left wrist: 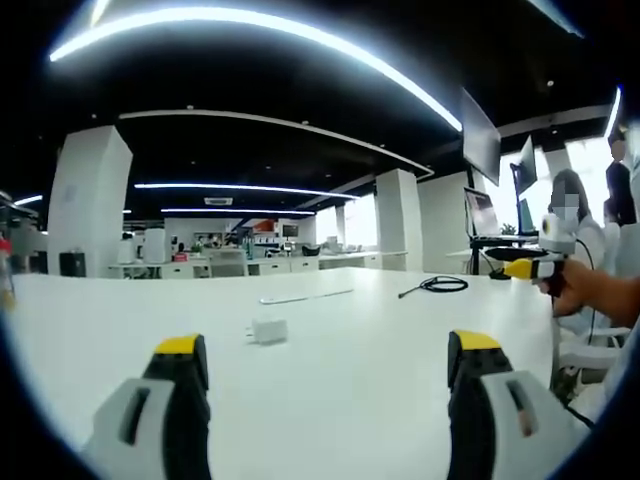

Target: Plug the desk Type‑C cable into the charger adapter.

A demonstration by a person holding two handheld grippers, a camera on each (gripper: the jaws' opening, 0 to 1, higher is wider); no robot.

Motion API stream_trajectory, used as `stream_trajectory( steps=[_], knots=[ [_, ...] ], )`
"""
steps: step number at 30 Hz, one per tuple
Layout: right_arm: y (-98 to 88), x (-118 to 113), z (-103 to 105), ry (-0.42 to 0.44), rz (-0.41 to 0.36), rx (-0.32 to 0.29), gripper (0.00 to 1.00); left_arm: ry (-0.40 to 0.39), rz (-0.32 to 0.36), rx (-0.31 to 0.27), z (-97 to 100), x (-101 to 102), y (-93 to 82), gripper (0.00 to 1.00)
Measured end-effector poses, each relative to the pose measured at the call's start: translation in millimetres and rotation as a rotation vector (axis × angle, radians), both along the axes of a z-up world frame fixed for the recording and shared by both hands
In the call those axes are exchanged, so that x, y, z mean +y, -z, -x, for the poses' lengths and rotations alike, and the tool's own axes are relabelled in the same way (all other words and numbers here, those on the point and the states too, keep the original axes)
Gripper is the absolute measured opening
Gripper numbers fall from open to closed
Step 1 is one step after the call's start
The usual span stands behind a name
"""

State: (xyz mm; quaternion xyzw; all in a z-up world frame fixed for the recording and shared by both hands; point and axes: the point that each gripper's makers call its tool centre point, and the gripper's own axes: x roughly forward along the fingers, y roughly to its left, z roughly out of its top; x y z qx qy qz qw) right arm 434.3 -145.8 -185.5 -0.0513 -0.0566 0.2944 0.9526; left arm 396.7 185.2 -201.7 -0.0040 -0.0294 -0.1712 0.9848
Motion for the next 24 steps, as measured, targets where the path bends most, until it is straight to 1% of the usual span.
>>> stream_trajectory(
  steps=[14, 20, 24],
  knots=[
    [1.1, -1.2, -0.4, 0.001, 0.001, 0.002, 1.0, 0.011, 0.002, 0.003, -0.7, 1.1, 1.1, 1.0],
    [0.4, -0.3, -0.3, -0.001, 0.003, -0.003, 1.0, -0.006, 0.012, 0.003, -0.4, 7.6, 1.5, 1.0],
    [2.5, -0.5, -0.3, -0.001, 0.005, 0.002, 1.0, -0.005, 0.008, 0.003, -1.2, 5.9, 1.2, 1.0]
  ],
)
